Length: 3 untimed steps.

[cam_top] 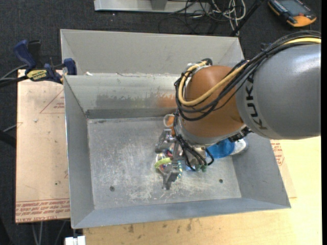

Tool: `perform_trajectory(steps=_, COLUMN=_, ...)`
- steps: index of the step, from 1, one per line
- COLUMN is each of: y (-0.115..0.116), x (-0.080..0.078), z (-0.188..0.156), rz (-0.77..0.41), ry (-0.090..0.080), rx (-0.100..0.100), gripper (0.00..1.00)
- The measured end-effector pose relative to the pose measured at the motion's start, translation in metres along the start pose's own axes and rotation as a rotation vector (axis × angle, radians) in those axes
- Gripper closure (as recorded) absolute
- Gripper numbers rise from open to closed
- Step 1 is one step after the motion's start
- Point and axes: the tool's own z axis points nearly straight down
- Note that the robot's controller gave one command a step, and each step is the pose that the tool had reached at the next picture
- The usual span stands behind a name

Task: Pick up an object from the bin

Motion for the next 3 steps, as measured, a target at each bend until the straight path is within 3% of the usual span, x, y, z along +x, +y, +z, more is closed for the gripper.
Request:
perform_trajectory(steps=1, y=-0.024, x=-0.002, z=0.057, rz=0.106, ry=0.004, rx=0.002, gripper=0.00)
perform_trajectory(steps=2, y=-0.027, x=-0.001, z=0.068, rz=0.193, ry=0.008, rx=0.003, gripper=1.00)
perform_trajectory(steps=3, y=-0.027, x=-0.001, z=0.068, rz=0.193, ry=0.008, rx=0.003, gripper=1.00)
